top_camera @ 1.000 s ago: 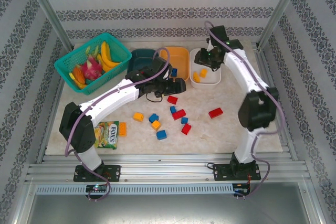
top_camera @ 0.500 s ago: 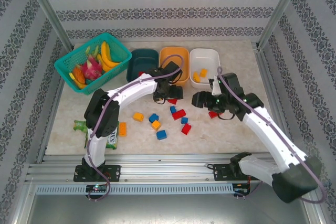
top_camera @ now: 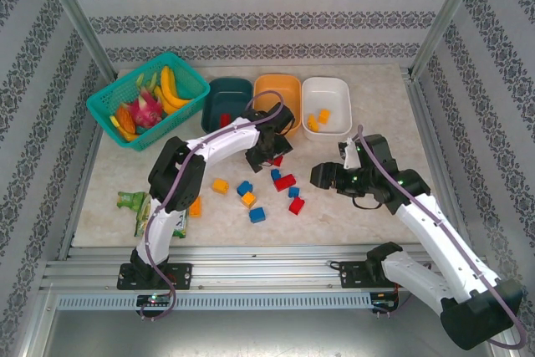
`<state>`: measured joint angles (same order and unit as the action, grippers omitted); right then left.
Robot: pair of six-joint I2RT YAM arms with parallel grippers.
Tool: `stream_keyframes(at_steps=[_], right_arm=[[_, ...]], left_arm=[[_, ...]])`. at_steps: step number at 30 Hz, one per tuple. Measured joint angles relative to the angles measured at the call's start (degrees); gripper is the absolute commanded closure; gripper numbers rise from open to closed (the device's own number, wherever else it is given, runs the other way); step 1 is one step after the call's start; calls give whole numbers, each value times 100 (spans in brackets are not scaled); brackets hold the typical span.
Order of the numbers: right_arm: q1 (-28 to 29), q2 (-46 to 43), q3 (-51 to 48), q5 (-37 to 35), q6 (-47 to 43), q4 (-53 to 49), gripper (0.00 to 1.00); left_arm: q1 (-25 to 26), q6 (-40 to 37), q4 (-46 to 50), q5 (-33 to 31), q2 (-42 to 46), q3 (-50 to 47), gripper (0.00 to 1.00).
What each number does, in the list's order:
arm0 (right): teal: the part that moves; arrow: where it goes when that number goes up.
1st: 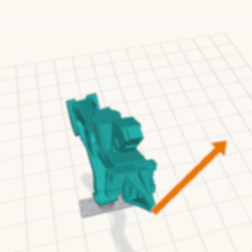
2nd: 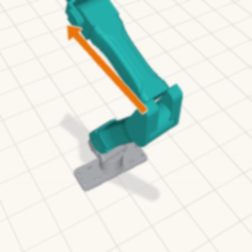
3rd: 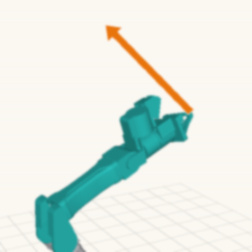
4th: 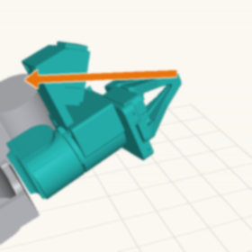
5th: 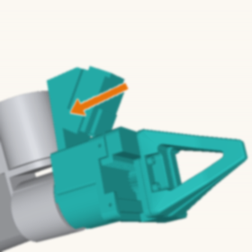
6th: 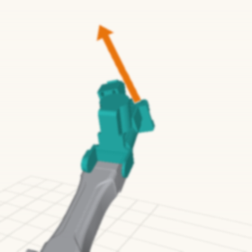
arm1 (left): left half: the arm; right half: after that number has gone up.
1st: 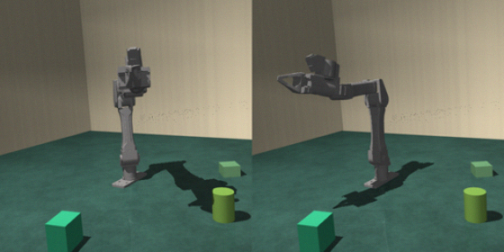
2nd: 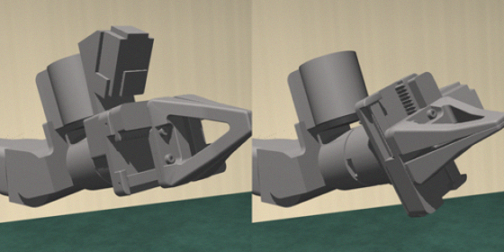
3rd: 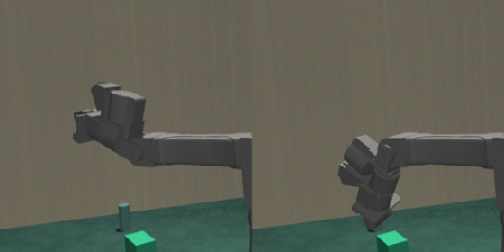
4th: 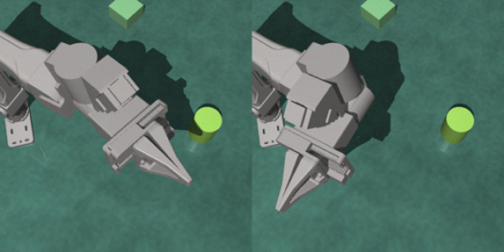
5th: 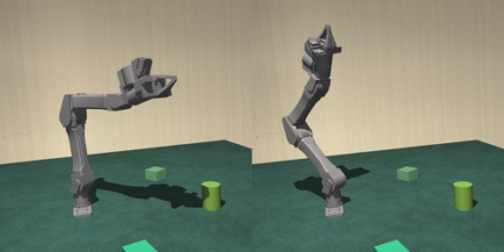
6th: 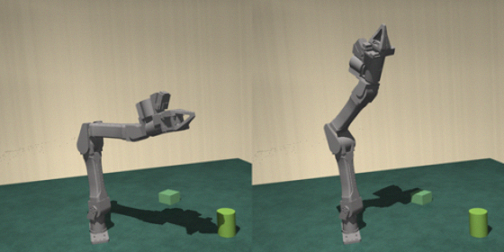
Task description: Sort the legos into containers by color
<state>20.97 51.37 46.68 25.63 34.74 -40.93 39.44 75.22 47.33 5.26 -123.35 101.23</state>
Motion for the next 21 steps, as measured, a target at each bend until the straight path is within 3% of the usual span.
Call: stream_keyframes(at_steps=[9,21], right_arm=[[-140,-177,-170,271,-11,55,26],[-286,-251,-170,341,-11,48,26]], left_arm=[[0,1134,-192,-63,-295,269,25],[-7,1408,-151,-151,-739,496,44]])
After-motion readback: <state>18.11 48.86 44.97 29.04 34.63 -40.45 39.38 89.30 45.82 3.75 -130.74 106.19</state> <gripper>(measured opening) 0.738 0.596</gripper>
